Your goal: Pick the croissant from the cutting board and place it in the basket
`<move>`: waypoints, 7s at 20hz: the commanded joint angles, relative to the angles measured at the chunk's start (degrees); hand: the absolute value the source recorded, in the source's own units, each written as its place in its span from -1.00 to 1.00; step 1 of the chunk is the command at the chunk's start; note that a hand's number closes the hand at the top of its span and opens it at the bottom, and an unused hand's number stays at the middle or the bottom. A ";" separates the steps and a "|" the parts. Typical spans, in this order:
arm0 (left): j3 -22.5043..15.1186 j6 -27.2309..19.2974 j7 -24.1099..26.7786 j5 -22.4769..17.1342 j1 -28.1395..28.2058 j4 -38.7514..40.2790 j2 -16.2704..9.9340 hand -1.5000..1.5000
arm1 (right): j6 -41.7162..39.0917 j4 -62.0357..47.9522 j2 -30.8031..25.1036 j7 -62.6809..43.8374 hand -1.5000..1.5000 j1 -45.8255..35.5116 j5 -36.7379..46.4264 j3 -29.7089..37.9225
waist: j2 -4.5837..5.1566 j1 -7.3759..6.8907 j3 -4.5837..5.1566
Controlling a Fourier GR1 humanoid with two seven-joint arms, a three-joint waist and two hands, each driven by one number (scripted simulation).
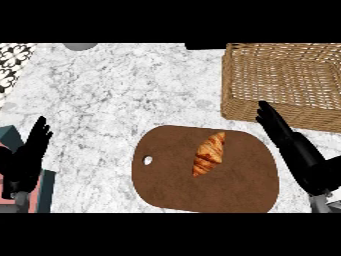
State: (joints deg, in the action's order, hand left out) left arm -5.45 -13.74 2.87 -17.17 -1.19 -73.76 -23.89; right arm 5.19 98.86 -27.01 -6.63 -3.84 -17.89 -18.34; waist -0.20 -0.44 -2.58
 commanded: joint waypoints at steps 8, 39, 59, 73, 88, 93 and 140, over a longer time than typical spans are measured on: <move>-3.16 4.67 -8.28 -0.06 -10.46 -4.22 -1.76 0.00 | -2.91 -11.58 -5.99 -1.34 1.00 -22.19 18.87 -6.91 | 1.25 -3.32 2.82; -0.95 5.57 -11.76 0.39 -12.67 -1.79 -1.90 0.00 | -33.64 -62.12 25.93 -65.51 -1.00 -81.51 32.50 -5.54 | -0.01 -0.52 2.69; 3.00 7.04 -9.87 0.31 -7.03 -4.54 -2.65 0.00 | -26.55 -24.42 15.85 -66.96 -1.00 -54.87 31.93 -10.31 | -0.69 2.39 2.53; 4.10 9.86 -11.60 1.93 -10.71 -1.52 -1.11 0.00 | -12.01 -19.68 21.20 -57.62 -1.00 -34.89 52.20 -13.92 | 0.17 0.50 2.60; 8.08 11.97 -15.65 4.13 -11.03 -5.34 0.27 0.00 | -20.94 -20.02 21.80 -53.23 -1.00 -24.20 57.03 -10.44 | 0.13 0.50 2.58; 8.34 13.34 -11.38 6.94 -10.18 -1.62 2.73 0.00 | -23.90 -13.12 20.79 -51.44 -1.00 -19.91 58.08 -8.26 | 0.13 0.65 2.59; 12.49 14.71 -14.84 13.27 -10.44 -5.38 7.77 0.00 | -2.18 -3.89 25.30 -26.51 1.00 5.68 71.24 -37.48 | -0.01 1.02 2.55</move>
State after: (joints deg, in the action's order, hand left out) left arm 7.95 2.19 -12.28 -5.25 -12.08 -78.66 -17.22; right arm -1.50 88.60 -1.04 -35.46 -4.84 53.32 -51.28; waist -0.38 0.37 0.09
